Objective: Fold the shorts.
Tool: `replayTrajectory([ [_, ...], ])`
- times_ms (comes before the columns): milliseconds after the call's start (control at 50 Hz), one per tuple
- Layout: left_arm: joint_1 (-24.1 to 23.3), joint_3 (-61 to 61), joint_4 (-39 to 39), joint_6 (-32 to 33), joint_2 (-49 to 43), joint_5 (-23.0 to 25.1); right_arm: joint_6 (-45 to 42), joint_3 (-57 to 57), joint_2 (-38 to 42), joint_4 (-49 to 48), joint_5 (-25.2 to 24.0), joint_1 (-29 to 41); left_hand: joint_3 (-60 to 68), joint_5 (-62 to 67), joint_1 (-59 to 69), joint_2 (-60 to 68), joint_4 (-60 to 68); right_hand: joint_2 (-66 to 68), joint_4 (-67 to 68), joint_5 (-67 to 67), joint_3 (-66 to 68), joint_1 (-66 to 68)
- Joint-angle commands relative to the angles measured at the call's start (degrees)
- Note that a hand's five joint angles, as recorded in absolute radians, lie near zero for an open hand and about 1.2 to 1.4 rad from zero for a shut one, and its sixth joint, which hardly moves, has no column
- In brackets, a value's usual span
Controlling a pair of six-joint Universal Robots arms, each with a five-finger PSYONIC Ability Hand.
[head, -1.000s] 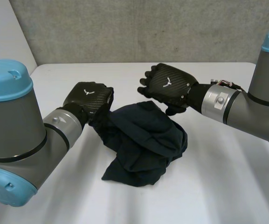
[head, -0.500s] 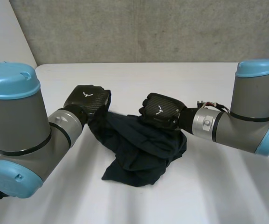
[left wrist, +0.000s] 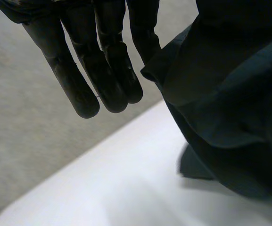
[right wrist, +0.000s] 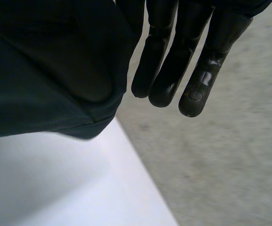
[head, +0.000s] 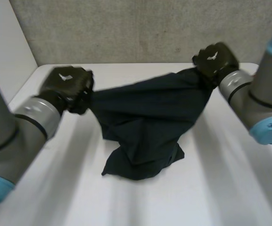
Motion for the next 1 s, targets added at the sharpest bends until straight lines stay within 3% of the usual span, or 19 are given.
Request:
replayTrajectory([
  [20,4.88,4.35,-0.06,-0.33,8.75,0.35,-0.74,0.73,-12.37,1.92,1.28,-0.26,11.80,13.53,15.84,11.48,11.48,12.89,11.80,13.73,11.93,25.25],
  [140,4.98,9.81,-1.02,-0.60,13.93,0.17,-0.65,-2.96,-22.50,10.08,0.84,-0.09,11.80,13.53,15.84,11.48,11.48,12.89,11.80,13.73,11.93,25.25],
  [360,5.07,8.68,-3.93,-0.51,15.97,0.17,-0.74,-2.44,-24.26,22.30,0.66,0.44,11.80,13.53,15.84,11.48,11.48,12.89,11.80,13.73,11.93,25.25],
  [440,4.98,6.75,-4.28,-0.25,9.92,0.09,-0.65,0.02,-22.16,25.47,0.31,0.53,11.80,13.53,15.84,11.48,11.48,12.89,11.80,13.73,11.93,25.25],
  [580,4.89,9.01,-4.02,-0.16,-7.11,-0.09,-0.73,0.82,-9.61,25.13,0.57,0.44,11.80,13.53,15.84,11.48,11.48,12.89,11.80,13.73,11.93,25.25],
  [780,3.31,29.31,-4.28,-0.16,-28.05,-1.85,-0.47,-4.37,3.94,11.61,1.10,0.53,11.80,13.53,15.84,11.48,11.48,12.89,11.80,13.73,11.93,25.25],
  [900,2.87,45.66,-2.18,-0.25,-34.83,-1.93,-0.65,-9.82,8.43,-5.26,1.10,0.53,11.80,13.53,15.84,11.48,11.48,12.89,11.80,13.73,11.93,25.25],
  [1000,2.96,57.43,8.08,-0.16,-34.66,-5.79,-0.74,-15.70,8.17,-26.31,1.45,0.61,11.80,13.53,15.84,11.48,11.48,12.89,11.80,13.73,11.93,25.25],
])
